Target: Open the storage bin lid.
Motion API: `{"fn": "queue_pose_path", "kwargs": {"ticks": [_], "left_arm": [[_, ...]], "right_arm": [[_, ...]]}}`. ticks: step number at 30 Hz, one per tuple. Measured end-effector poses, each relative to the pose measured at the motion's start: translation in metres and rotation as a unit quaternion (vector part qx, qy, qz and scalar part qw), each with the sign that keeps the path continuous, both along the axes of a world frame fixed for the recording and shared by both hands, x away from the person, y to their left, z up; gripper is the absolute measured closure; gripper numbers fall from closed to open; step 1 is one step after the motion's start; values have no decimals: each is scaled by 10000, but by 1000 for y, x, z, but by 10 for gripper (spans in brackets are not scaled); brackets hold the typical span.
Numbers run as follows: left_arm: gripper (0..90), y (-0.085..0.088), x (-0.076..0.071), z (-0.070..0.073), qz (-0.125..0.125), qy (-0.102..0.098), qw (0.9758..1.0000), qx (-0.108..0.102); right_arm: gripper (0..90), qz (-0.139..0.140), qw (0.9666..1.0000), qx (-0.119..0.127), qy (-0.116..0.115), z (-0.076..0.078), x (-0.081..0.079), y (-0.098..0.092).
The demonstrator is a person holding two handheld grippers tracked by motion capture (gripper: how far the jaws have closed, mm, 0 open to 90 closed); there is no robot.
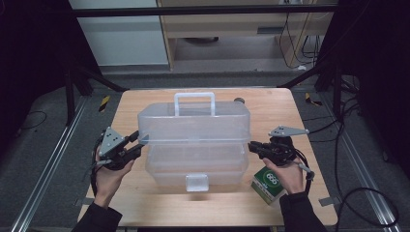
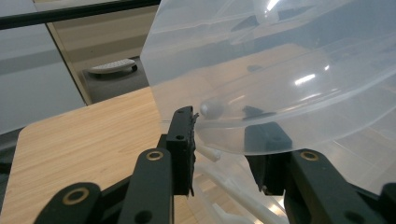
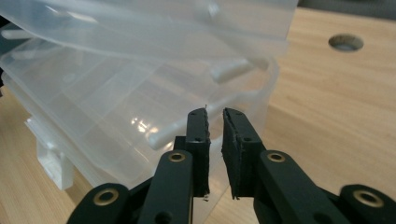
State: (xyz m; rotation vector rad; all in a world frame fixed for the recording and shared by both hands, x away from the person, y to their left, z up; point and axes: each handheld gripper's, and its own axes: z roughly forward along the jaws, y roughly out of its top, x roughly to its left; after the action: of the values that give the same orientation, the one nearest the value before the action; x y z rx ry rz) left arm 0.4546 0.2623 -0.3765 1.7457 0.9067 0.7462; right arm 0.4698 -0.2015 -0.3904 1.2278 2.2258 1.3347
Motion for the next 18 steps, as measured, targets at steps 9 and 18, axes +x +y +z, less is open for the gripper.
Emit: {"fn": "queue_pose_path", "kwargs": {"ticks": [9, 18], "left_arm": [[633, 0, 0, 0, -2, 8, 10000, -16], [639, 0, 1, 2, 51, -9, 10000, -45]], "right_arm": [[777, 104, 9992, -303, 257, -10, 5, 11], [781, 97, 9981, -253, 555, -19, 9, 12]]}}
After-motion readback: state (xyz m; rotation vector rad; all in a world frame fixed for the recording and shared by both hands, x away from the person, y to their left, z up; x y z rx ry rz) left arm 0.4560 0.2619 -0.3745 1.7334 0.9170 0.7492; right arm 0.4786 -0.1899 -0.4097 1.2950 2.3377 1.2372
